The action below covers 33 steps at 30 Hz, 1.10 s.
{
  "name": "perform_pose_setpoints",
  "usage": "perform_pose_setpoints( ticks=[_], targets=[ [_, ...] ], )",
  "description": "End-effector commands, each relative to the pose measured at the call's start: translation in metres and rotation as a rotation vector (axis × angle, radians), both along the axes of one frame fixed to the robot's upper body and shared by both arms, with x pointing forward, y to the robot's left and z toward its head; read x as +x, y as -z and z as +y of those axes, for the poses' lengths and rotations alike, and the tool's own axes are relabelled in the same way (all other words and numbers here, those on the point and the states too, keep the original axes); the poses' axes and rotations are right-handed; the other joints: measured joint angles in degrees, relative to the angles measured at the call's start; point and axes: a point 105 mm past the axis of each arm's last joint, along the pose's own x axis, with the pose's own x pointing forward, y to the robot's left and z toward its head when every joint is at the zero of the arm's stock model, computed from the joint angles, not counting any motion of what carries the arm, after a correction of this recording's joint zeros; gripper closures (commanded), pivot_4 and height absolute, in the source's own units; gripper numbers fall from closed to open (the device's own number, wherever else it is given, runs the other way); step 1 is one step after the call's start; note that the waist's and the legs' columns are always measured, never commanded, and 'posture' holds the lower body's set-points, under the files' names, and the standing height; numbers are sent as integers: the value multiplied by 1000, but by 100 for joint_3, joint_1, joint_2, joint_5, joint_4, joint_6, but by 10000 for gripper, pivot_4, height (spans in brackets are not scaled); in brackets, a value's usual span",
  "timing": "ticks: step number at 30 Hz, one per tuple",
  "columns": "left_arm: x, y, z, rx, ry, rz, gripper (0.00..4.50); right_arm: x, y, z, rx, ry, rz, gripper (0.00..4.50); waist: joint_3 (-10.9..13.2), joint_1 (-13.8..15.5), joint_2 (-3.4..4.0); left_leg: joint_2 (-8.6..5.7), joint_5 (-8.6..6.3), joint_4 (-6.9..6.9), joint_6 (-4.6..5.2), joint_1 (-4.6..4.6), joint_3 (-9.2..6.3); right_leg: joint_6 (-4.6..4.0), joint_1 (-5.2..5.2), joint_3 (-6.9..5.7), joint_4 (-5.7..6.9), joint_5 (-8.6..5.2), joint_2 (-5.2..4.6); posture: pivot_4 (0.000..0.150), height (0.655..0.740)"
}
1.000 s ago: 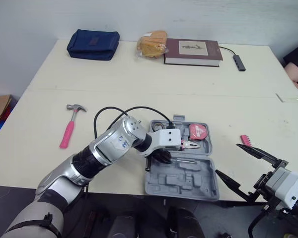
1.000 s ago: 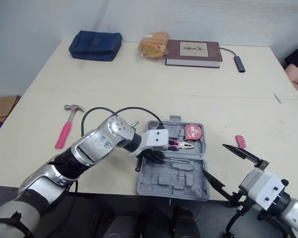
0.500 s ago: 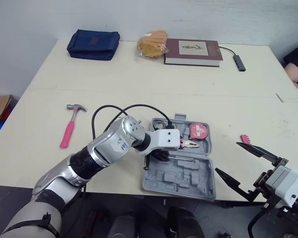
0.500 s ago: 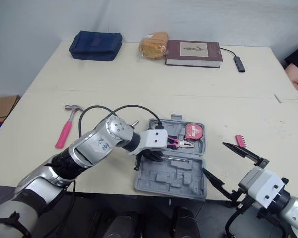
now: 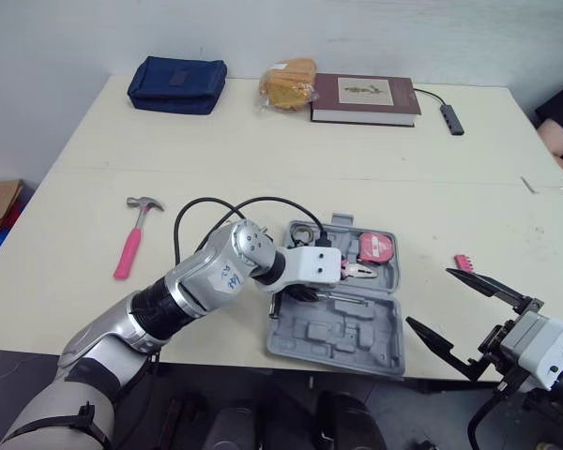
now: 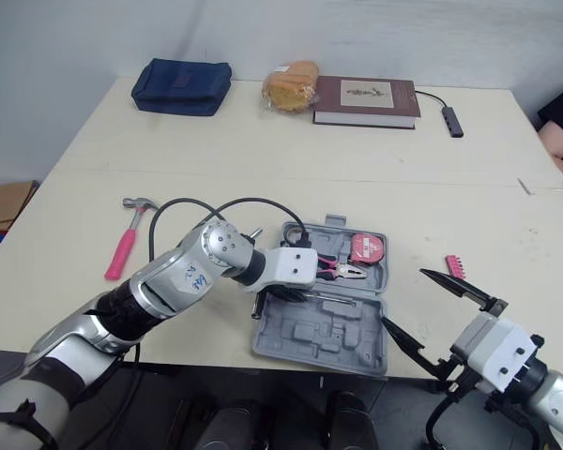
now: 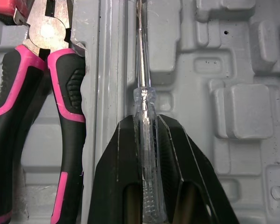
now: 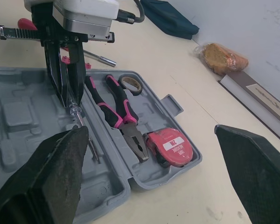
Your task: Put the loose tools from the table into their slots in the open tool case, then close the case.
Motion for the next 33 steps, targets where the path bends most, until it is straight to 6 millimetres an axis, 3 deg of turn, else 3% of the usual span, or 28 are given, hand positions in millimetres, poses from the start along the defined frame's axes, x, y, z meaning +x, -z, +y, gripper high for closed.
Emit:
perform_pose_setpoints(
  ticks=[1, 4, 10, 15, 18, 22, 26, 30, 33],
  targets=[
    [2, -14, -5, -35, 36, -95, 31910, -3, -9, 9, 1, -33, -42, 0, 0, 1, 0, 0, 0, 0, 0, 0, 0, 0, 0, 0, 0, 0, 0, 1500, 7400],
    [0, -20, -3, -39, 52, -107, 17902, -3, -8, 10, 5, -37, -39, 0, 0, -1, 0, 0, 0, 4, 1, -1, -1, 0, 0, 0, 2, 0, -1, 1500, 7400],
    [-1, -36, 5, -44, 74, -142, 17902, -3, -6, 12, 18, -55, -18, 0, 0, -8, 0, 1, -1, 5, 0, -1, -2, -1, 0, -1, 4, -1, 0, 1500, 7400],
    [7, -39, 9, -94, 74, -146, 17902, -1, -7, 12, 19, -56, -17, 0, 0, -2, 0, 0, -2, 10, 3, -3, -2, -1, 0, -1, 5, -1, -1, 1500, 7400],
    [16, -49, 4, -335, 92, -121, 26047, -3, -5, 9, 14, -44, -11, 0, -2, 5, 3, 0, -3, 13, 4, -3, -4, -1, 0, -2, 6, -1, -4, 1500, 7400],
    [17, -46, 6, -539, 80, 12, 44588, -4, -5, 7, 17, -26, -14, 0, -1, -7, 2, 1, -3, 17, 4, -6, -7, -1, 0, -6, 7, 0, -5, 1500, 7400],
    [13, -33, 1, -609, 56, 123, 44588, -6, -5, 4, 13, -9, -19, 0, -1, -9, 2, 0, -3, 20, 5, -6, -5, 0, 1, -7, 9, 0, -4, 1500, 7400],
    [17, -7, -3, -569, 35, 108, 44588, -8, -4, 2, 13, 7, -18, 0, -1, 3, 2, -2, -5, 23, 6, -6, -6, 0, 2, -8, 9, 0, -4, 1500, 7400],
    [24, 1, -4, -580, -23, 115, 44588, -9, -4, 3, 13, 11, -18, 0, -1, 3, 1, -3, -6, 24, 8, -7, -5, 1, 2, -7, 8, 1, -4, 1500, 7400]
  ],
)
